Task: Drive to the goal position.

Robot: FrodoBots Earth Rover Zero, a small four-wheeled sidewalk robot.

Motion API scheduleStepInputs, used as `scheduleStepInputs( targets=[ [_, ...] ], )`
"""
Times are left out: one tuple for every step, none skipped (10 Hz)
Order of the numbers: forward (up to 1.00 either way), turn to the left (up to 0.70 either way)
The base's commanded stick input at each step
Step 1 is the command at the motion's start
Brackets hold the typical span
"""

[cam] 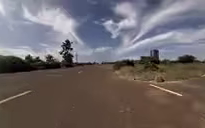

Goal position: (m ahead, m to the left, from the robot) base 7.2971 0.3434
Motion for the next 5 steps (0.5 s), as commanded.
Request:
scheduleStepInputs(
  targets=[
    [1.00,0.00],
    [1.00,0.00],
    [1.00,0.00],
    [1.00,0.00],
    [1.00,0.00]
  ],
)
